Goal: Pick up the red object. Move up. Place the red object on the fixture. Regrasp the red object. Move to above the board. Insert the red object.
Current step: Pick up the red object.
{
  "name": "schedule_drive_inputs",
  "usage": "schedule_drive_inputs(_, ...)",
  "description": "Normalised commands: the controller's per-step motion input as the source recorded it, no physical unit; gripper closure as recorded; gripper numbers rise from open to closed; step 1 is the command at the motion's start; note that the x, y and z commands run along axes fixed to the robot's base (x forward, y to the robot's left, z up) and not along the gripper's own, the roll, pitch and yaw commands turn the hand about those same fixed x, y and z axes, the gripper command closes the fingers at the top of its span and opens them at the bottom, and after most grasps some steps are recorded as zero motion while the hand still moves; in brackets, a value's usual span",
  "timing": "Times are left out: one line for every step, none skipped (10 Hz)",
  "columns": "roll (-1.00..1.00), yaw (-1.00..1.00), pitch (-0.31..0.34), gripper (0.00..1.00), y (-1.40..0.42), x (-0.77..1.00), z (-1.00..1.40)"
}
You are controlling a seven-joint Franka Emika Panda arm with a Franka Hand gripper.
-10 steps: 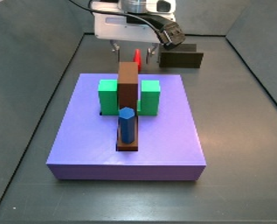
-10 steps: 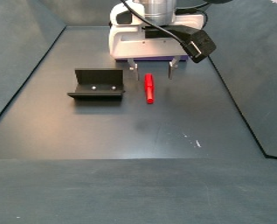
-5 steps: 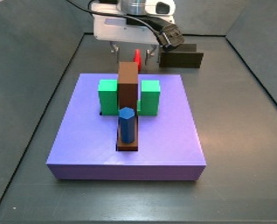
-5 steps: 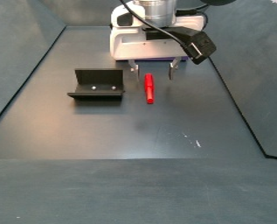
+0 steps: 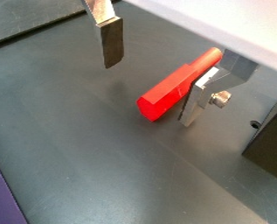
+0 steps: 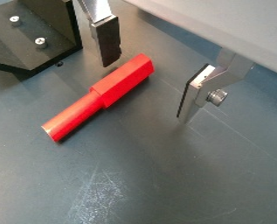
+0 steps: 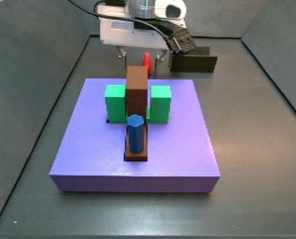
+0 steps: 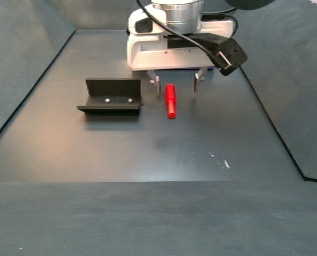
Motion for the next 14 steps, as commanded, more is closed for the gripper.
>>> schedule_drive_inputs(0.00,-0.02,0.000,0.00,0.00,0.00,0.00)
schedule_drive_inputs(0.00,-0.03,0.000,0.00,-0.02,0.00,-0.07)
schedule_drive_inputs(0.00,-0.03,0.000,0.00,-0.02,0.00,-0.11)
schedule_drive_inputs(0.00,-0.03,0.000,0.00,0.00,0.00,-0.08)
schedule_drive_inputs(0.00,-0.01,0.000,0.00,0.00,0.00,0.00)
schedule_drive_inputs(0.00,0.00,0.000,0.00,0.00,0.00,0.00)
schedule_drive_inputs(0.00,0.00,0.000,1.00,0.00,0.00,0.00)
schedule_drive_inputs(0.00,0.00,0.000,1.00,0.00,0.00,0.00)
schedule_drive_inputs(0.00,0.00,0.000,1.00,0.00,0.00,0.00)
schedule_drive_inputs(0.00,0.00,0.000,1.00,0.00,0.00,0.00)
schedule_drive_inputs(0.00,0.00,0.000,1.00,0.00,0.00,0.00)
schedule_drive_inputs(0.00,0.00,0.000,1.00,0.00,0.00,0.00)
schedule_drive_inputs(0.00,0.00,0.000,1.00,0.00,0.00,0.00)
schedule_drive_inputs(0.00,0.00,0.000,1.00,0.00,0.00,0.00)
